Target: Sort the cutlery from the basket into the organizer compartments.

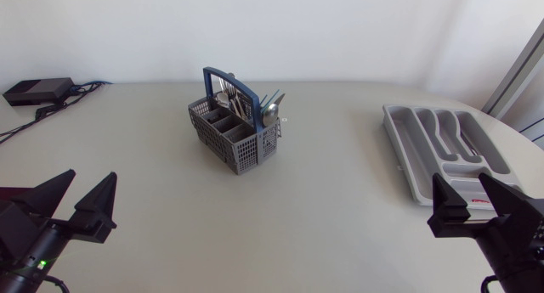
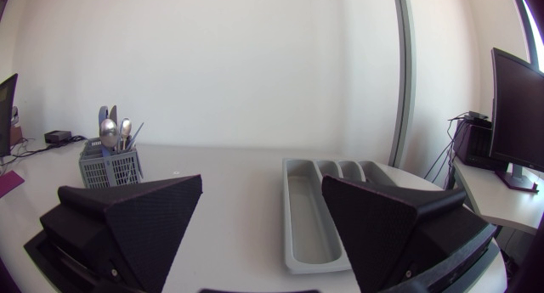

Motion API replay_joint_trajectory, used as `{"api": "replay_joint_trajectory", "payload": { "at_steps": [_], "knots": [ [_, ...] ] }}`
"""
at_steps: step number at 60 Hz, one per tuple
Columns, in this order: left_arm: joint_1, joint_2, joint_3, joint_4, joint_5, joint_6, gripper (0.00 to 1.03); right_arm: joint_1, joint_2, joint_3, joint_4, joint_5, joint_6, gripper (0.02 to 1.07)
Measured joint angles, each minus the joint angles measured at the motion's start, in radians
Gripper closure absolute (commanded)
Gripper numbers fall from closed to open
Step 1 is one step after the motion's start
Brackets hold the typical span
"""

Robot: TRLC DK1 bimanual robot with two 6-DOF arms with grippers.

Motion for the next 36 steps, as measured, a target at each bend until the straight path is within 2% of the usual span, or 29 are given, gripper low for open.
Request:
{"api": "replay_joint_trajectory", "payload": {
  "at_steps": [27, 36],
  "knots": [
    [0.0, -0.002, 0.0, 0.005, 0.0, -0.023, 0.04, 0.0, 0.0, 0.0, 0.002, 0.0, -0.004, 0.06],
    [0.025, -0.002, 0.002, 0.008, 0.0, -0.026, 0.04, 0.015, 0.001, 0.001, 0.005, 0.001, -0.013, 0.06]
  ]
}}
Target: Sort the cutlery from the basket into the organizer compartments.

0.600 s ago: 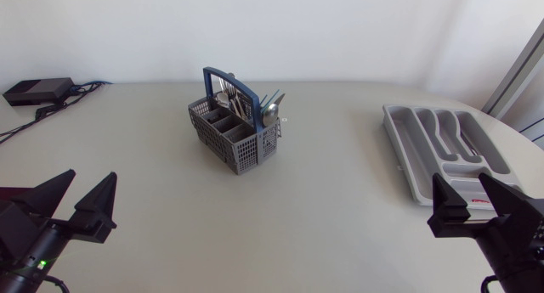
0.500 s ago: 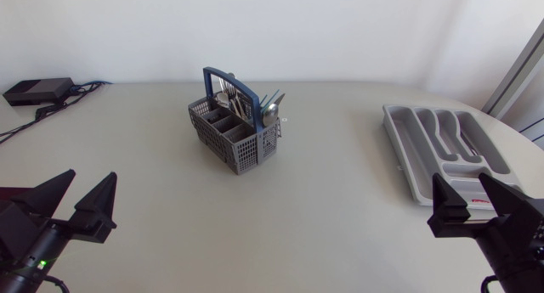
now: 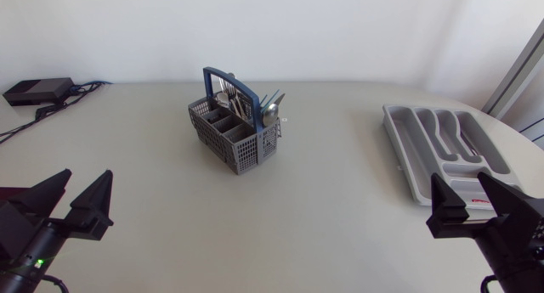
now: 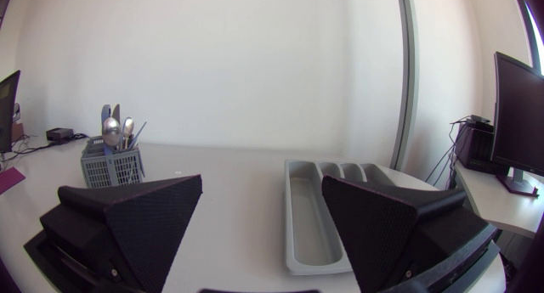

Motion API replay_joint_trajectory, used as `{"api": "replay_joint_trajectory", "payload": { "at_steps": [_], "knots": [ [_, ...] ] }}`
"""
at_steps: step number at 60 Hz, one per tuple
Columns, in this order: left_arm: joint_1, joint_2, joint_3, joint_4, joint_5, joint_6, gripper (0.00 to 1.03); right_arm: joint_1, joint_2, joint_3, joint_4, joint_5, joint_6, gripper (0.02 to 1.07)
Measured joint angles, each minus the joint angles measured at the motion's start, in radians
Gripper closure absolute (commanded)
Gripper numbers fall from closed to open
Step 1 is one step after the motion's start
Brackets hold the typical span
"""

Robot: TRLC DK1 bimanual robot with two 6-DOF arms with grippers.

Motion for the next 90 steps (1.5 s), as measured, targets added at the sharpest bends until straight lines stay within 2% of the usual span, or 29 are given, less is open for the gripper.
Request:
{"api": "replay_joint_trajectory", "payload": {
  "at_steps": [9, 23, 31, 37, 43, 49, 59, 64, 72, 78, 90],
  "knots": [
    [0.006, 0.047, 0.037, 0.028, 0.0, 0.0, 0.04, 0.039, 0.091, 0.035, 0.057, 0.007, -0.004, 0.06],
    [-0.015, 0.385, 0.208, 0.105, 0.0, -0.038, 0.06, 0.168, 0.363, 0.162, 0.151, 0.091, -0.006, 0.06],
    [-0.065, 0.556, 0.31, 0.101, -0.012, -0.072, 0.09, 0.233, 0.513, 0.23, 0.167, 0.128, -0.001, 0.06],
    [-0.117, 0.658, 0.399, 0.023, -0.059, -0.083, 0.09, 0.26, 0.624, 0.286, 0.165, 0.134, 0.014, 0.07],
    [-0.143, 0.785, 0.515, -0.088, -0.082, -0.086, 0.09, 0.323, 0.72, 0.357, 0.123, 0.15, 0.018, 0.07],
    [-0.157, 0.897, 0.621, -0.212, -0.101, -0.072, 0.09, 0.425, 0.801, 0.432, 0.069, 0.238, 0.02, 0.07],
    [-0.176, 1.064, 0.729, -0.312, -0.094, 0.039, 0.08, 0.591, 0.971, 0.574, 0.012, 0.287, 0.013, 0.08],
    [-0.183, 1.112, 0.752, -0.325, -0.065, 0.059, 0.08, 0.62, 1.089, 0.671, -0.034, 0.281, 0.013, 0.12],
    [-0.187, 1.158, 0.769, -0.326, 0.014, 0.08, 0.08, 0.631, 1.284, 0.857, -0.18, 0.218, 0.005, 0.12],
    [-0.186, 1.186, 0.77, -0.325, 0.024, 0.097, 0.08, 0.655, 1.413, 1.003, -0.27, 0.204, -0.003, 0.12],
    [-0.165, 1.199, 0.77, -0.307, 0.026, 0.11, 0.08, 0.699, 1.536, 1.175, -0.263, 0.187, -0.042, 0.13]
  ]
}}
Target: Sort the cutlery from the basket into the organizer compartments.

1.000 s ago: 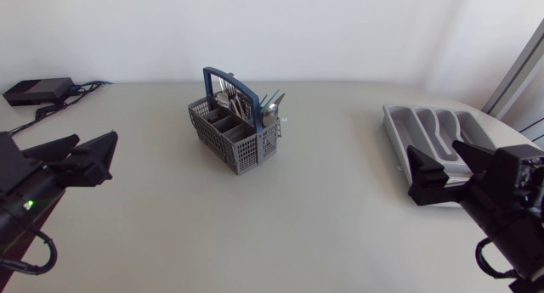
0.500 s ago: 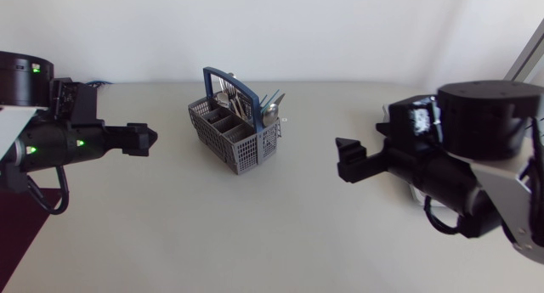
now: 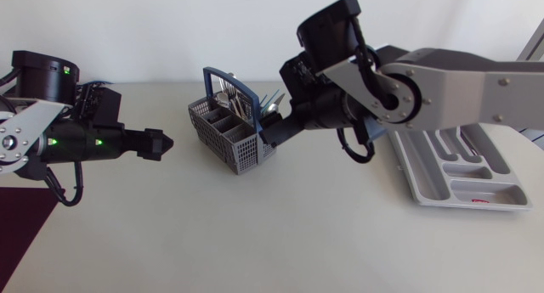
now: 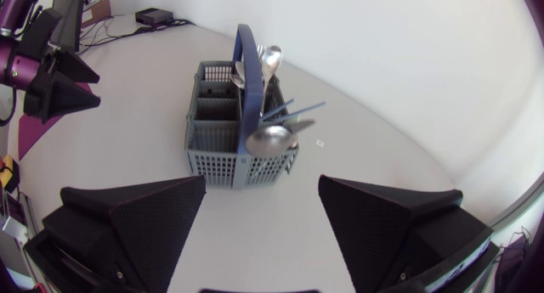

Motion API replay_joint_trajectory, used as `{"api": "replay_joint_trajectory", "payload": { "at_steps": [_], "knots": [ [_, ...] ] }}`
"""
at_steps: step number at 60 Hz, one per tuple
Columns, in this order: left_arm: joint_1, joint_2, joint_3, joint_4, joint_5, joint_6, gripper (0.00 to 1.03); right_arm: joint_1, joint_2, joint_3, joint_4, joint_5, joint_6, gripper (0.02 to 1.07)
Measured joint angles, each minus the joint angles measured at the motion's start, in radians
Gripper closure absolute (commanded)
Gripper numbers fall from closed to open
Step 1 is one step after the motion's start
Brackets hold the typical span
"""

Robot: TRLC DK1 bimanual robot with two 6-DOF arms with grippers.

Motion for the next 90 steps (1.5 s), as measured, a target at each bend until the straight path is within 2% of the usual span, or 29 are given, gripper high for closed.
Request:
{"api": "replay_joint_trajectory", "payload": {
  "at_steps": [21, 29, 41, 54, 61, 71, 75, 90],
  "knots": [
    [0.011, 0.0, 0.0, 0.006, 0.0, 0.012, 0.09, 0.0, 0.181, 0.345, -0.159, -0.064, -0.025, 0.17],
    [0.013, 0.0, 0.0, 0.007, 0.0, 0.019, 0.09, 0.0, 0.254, 0.422, -0.18, -0.071, -0.036, 0.27],
    [0.019, 0.0, 0.0, 0.008, 0.0, 0.023, 0.09, -0.003, 0.37, 0.489, -0.202, -0.078, -0.04, 0.31],
    [0.019, 0.0, 0.0, 0.007, 0.0, 0.023, 0.08, -0.035, 0.465, 0.557, -0.203, -0.078, -0.043, 0.52],
    [0.019, 0.0, 0.0, 0.007, 0.0, 0.023, 0.08, -0.047, 0.492, 0.572, -0.201, -0.078, -0.044, 0.74],
    [0.019, -0.002, 0.0, 0.007, 0.0, 0.023, 0.08, -0.055, 0.505, 0.573, -0.174, -0.114, -0.047, 0.91],
    [0.019, -0.003, 0.0, 0.007, 0.0, 0.023, 0.08, -0.056, 0.505, 0.57, -0.154, -0.138, -0.047, 0.96],
    [0.019, -0.01, -0.001, 0.007, 0.0, 0.023, 0.08, -0.058, 0.425, 0.45, -0.089, -0.167, -0.035, 0.97]
  ]
}}
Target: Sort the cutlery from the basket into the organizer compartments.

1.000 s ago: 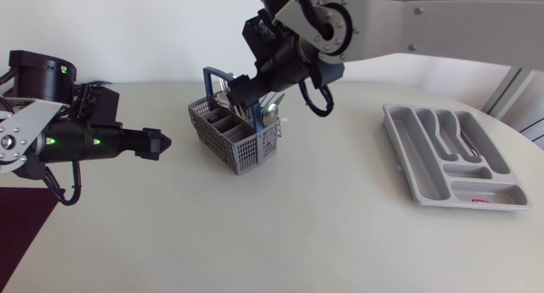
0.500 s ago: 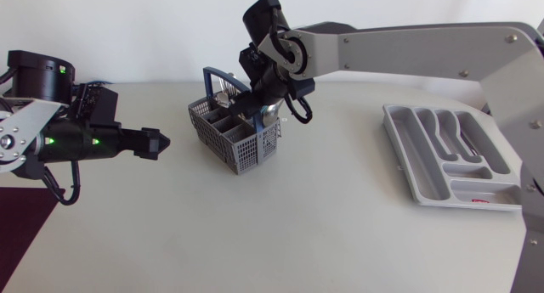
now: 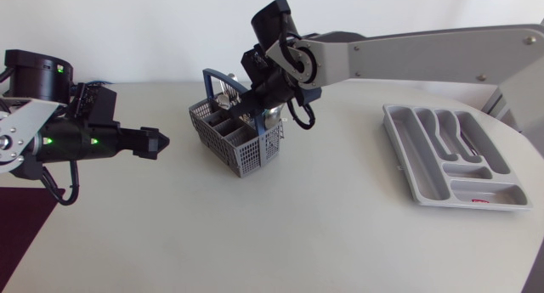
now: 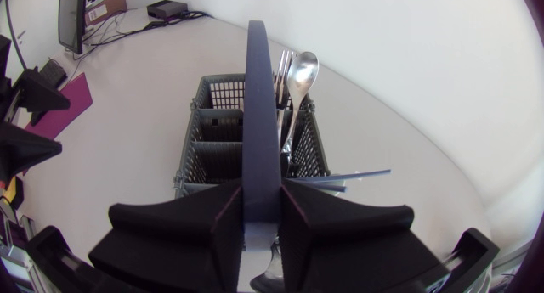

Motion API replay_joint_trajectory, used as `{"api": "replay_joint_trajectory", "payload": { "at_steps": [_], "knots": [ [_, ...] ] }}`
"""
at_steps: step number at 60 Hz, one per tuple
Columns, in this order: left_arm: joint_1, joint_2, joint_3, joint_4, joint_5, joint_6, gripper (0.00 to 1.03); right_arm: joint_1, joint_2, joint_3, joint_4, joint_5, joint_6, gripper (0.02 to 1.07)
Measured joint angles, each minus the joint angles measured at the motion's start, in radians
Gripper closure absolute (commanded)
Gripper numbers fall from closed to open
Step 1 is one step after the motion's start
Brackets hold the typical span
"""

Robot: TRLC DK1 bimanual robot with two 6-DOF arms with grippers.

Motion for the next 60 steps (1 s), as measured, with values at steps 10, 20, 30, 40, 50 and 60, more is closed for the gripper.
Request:
{"api": "replay_joint_trajectory", "payload": {
  "at_steps": [10, 20, 30, 40, 50, 60],
  "knots": [
    [-0.001, -0.007, 0.0, -0.001, 0.0, 0.0, 0.08, -0.003, -0.13, -0.154, -0.008, -0.024, -0.004, 0.97],
    [-0.003, -0.021, 0.0, -0.001, 0.0, 0.004, 0.08, -0.01, -0.313, -0.359, -0.023, -0.068, -0.008, 0.97],
    [-0.009, -0.023, -0.001, -0.001, 0.0, 0.021, 0.08, -0.01, -0.543, -0.607, -0.013, -0.078, -0.008, 0.96],
    [-0.042, -0.027, -0.003, -0.001, 0.0, 0.029, 0.08, -0.008, -0.641, -0.694, -0.008, -0.076, -0.009, 0.51],
    [-0.083, -0.027, -0.006, 0.0, 0.0, 0.053, 0.08, 0.027, -0.754, -0.695, -0.046, -0.058, -0.015, 0.28],
    [-0.124, -0.026, -0.016, 0.001, 0.0, 0.092, 0.09, 0.035, -0.956, -0.682, -0.138, -0.056, -0.014, 0.3]
  ]
}}
